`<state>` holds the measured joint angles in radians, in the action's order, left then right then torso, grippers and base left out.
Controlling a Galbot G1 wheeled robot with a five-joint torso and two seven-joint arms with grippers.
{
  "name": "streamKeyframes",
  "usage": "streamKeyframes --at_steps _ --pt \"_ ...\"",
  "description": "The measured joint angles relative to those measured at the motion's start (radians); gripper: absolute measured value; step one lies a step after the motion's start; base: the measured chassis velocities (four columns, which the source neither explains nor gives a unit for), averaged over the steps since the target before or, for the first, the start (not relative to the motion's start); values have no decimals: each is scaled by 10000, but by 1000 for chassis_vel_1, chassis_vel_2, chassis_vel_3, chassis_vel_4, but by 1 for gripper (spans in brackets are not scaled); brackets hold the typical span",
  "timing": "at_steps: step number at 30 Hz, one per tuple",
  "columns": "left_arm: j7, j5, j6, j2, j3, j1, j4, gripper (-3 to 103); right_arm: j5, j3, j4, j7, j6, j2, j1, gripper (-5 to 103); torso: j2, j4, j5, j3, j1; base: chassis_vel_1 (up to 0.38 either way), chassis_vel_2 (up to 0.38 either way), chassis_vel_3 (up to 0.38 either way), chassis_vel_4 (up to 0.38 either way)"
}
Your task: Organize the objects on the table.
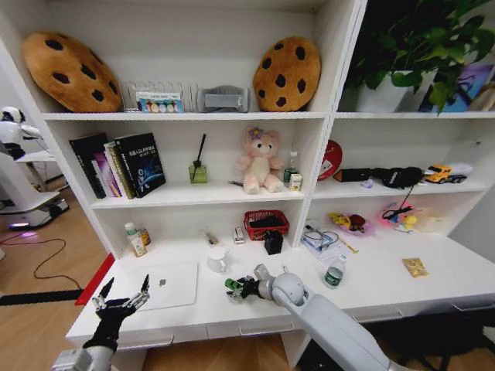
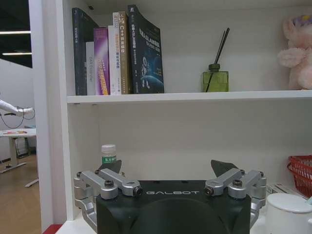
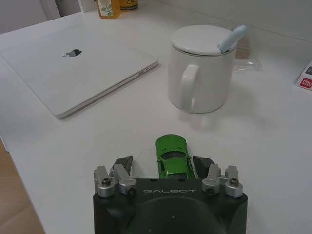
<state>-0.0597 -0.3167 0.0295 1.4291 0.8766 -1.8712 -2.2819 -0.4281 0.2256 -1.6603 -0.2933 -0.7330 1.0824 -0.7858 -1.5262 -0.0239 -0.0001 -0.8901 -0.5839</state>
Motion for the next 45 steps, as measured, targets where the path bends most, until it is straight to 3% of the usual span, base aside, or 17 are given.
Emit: streamKeyframes --at_steps 19,24,25,29,35,45 --pt "0 0 0 0 0 0 0 100 271 -46 -12 117 -5 -198 -16 70 0 0 1 0 0 0 0 0 0" --pt "0 0 0 0 0 0 0 100 320 -61 21 118 -2 -148 -54 54 -1 0 1 1 0 0 0 0 0" --pt "0 0 0 0 0 0 0 100 321 -42 20 150 0 -144 -67 43 0 0 2 1 0 0 0 0 0" --pt "0 0 0 0 0 -1 0 100 320 -27 10 173 0 -182 -61 35 0 2 3 1 0 0 0 0 0" --pt "0 0 0 0 0 0 0 100 290 -126 -260 251 -29 -327 -111 34 3 1 -1 -2 -3 0 0 0 0" --pt "0 0 1 0 0 0 1 100 -896 -692 -2640 511 -73 -1251 -369 34 4 -2 -1 -2 -3 0 0 0 0"
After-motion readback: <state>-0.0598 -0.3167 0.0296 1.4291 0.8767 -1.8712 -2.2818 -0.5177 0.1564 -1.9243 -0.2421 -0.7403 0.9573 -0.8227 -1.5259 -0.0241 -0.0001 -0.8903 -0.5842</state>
